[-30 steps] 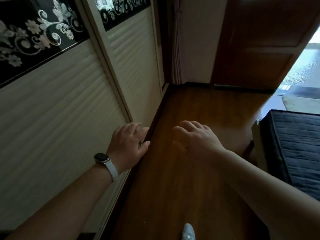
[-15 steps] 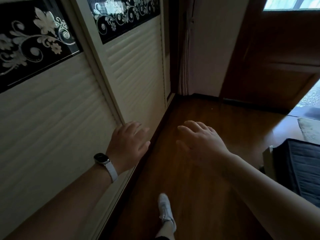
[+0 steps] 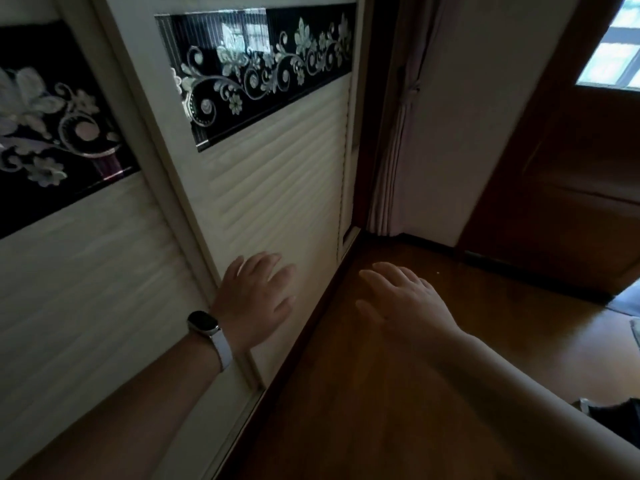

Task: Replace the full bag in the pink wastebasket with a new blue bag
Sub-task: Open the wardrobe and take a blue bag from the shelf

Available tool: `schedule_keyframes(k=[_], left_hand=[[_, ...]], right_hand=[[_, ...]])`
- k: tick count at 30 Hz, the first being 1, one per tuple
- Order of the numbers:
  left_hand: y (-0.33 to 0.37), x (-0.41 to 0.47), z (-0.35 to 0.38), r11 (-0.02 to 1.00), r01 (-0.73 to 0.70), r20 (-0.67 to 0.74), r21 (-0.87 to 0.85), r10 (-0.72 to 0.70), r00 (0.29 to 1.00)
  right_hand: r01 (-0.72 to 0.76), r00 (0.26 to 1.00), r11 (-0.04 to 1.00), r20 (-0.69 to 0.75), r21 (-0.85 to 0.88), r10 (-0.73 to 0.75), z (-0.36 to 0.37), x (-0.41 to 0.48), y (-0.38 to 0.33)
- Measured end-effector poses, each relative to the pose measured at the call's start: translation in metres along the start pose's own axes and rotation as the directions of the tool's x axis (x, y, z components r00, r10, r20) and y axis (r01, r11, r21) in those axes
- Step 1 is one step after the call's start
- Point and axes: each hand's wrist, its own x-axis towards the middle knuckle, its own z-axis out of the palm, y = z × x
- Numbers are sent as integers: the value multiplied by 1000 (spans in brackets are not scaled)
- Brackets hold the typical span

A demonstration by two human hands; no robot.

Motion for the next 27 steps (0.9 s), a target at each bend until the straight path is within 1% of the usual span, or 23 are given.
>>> schedule_keyframes(k=[4, 7, 11, 15, 17, 22, 25, 27], left_hand=[[-21, 33, -8, 999, 40, -25, 11, -40, 999], [-37, 56, -14, 996, 82, -63, 34, -80, 995], [-58, 80, -27, 975, 192, -170, 112, -171, 970], [-74, 106, -44, 940, 270, -273, 210, -209, 939], [-77, 120, -53, 909, 320, -306, 266, -235, 922], [-78, 146, -83, 805, 462, -395, 373, -312, 864], [-77, 154, -104, 712, 566, -508, 414, -336, 793], [-77, 155, -115, 660, 625, -592, 417, -324, 738]], right_hand=[[64, 997, 998, -31, 7, -64, -5, 49, 0], [145, 988, 989, -58, 28, -143, -13, 92, -1], [261, 964, 963, -70, 69, -256, -27, 148, -4], [396, 914, 916, -123, 56, -388, -36, 211, -7], [486, 865, 873, -166, 36, -474, -41, 243, -8], [687, 707, 726, -247, 23, -662, -67, 312, -13], [784, 590, 620, -324, 15, -739, -82, 346, -21], [838, 503, 545, -392, 4, -770, -91, 363, -27]])
